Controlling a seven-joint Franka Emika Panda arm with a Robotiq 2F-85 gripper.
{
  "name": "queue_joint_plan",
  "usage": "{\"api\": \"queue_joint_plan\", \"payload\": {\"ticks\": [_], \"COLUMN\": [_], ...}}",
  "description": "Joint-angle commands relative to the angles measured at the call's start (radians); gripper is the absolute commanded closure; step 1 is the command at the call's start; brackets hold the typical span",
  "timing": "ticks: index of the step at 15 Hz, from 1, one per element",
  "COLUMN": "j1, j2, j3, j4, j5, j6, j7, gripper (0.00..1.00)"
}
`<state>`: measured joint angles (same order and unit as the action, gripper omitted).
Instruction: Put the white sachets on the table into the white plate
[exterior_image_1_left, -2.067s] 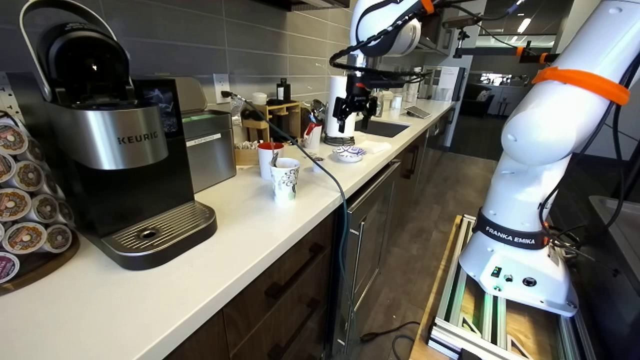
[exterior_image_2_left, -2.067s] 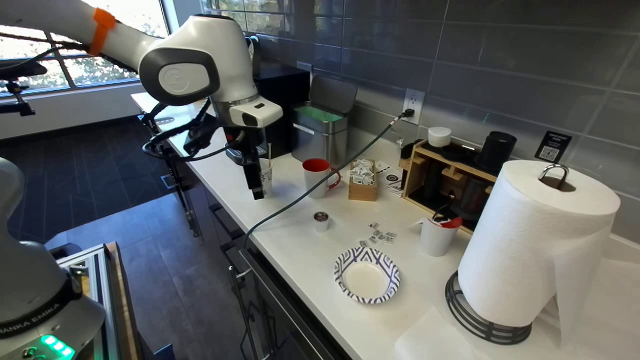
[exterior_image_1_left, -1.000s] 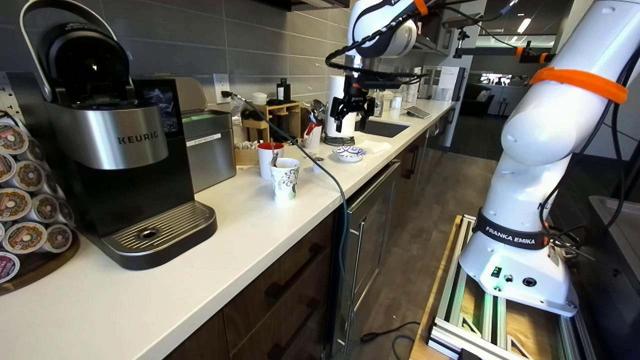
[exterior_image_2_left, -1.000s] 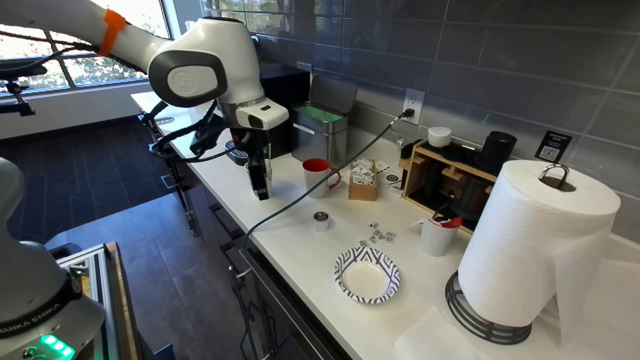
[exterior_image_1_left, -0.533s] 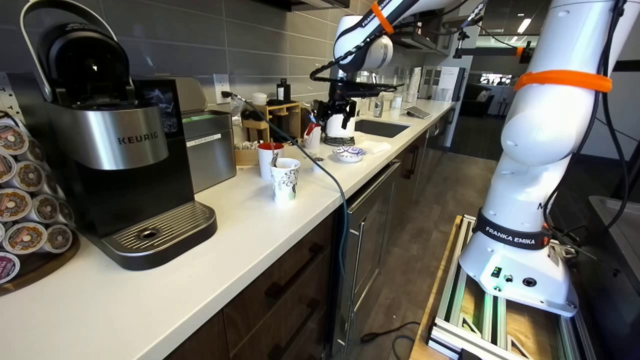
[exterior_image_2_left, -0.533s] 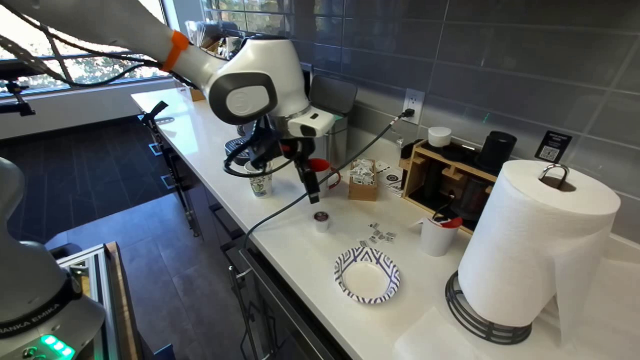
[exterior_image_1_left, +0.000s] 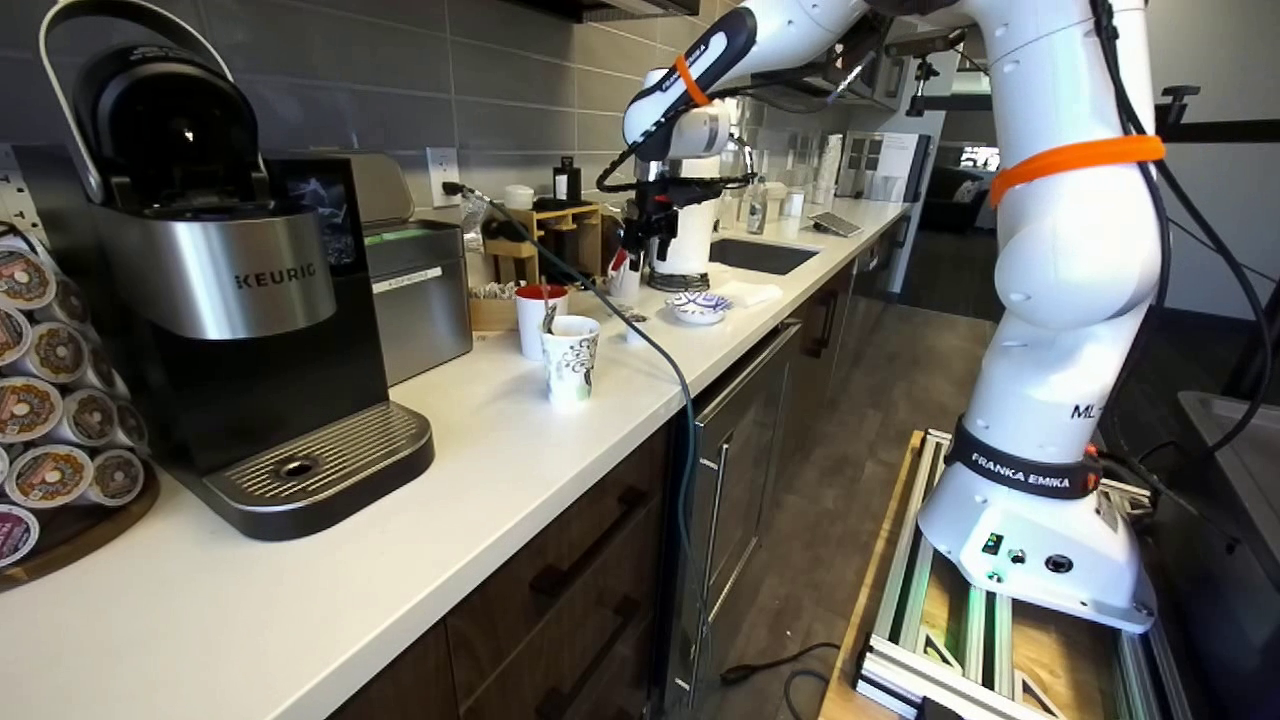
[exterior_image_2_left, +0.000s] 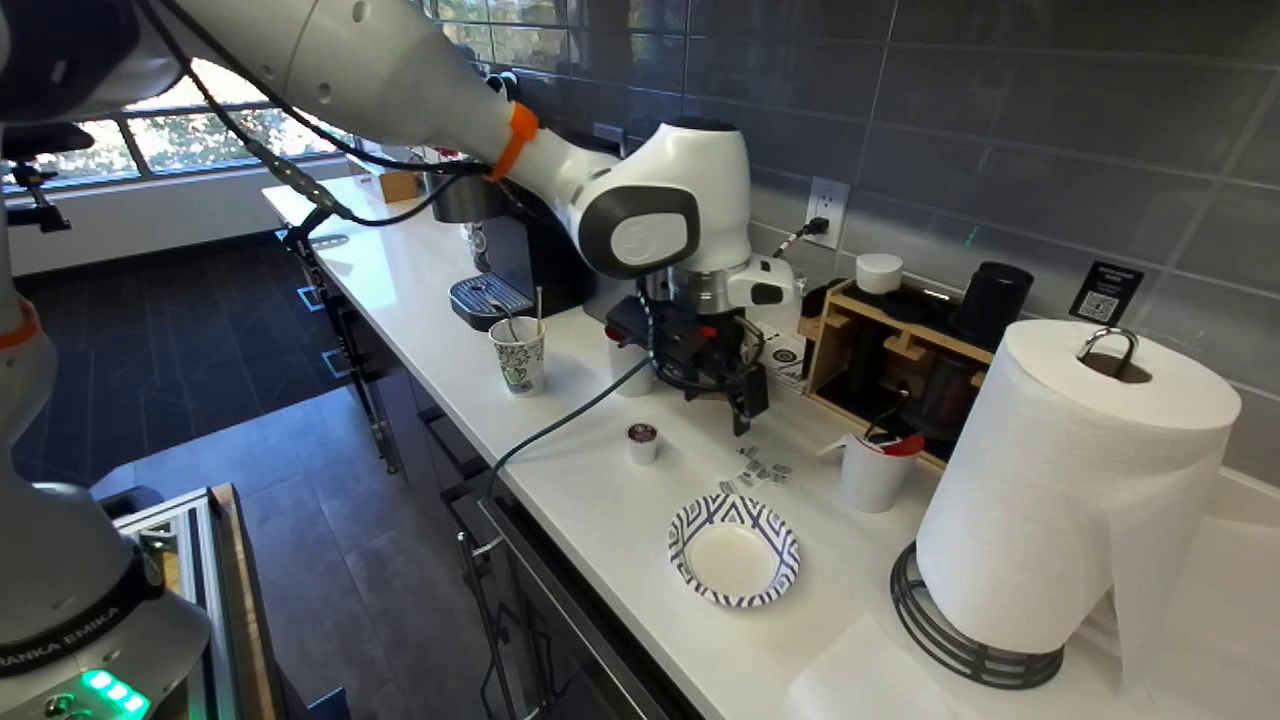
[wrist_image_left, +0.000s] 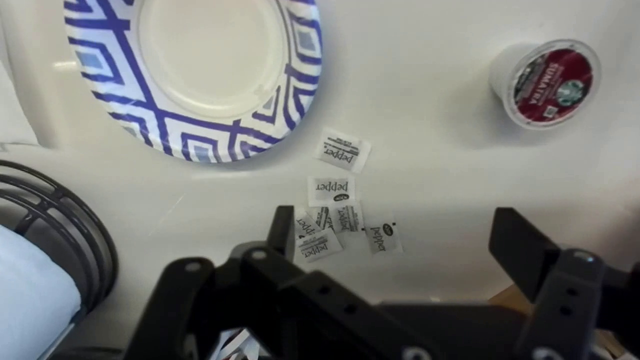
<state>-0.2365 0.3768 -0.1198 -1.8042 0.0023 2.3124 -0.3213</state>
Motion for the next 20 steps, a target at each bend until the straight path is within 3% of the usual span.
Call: {"api": "queue_joint_plan", "payload": {"ticks": [1, 5, 11, 15, 20], "j1": [-0.020, -0.039, 0.049, 0.088, 0.036], "j2": [0.033, 0.080, 0.163, 0.227, 0.323], "j3": [0.008, 0.016, -0.030, -0.053, 0.001], "j4": [0.051, 0.117, 0.129, 0.167, 0.255], "j5": [0.008, 0.016, -0.130, -0.199, -0.114], "j6": [-0.034, -0.061, 0.120, 0.080, 0.052], "j7": [-0.037, -0.073, 0.129, 0.218, 0.168], "gripper": [0.00, 0.00, 0.00, 0.00, 0.00]}}
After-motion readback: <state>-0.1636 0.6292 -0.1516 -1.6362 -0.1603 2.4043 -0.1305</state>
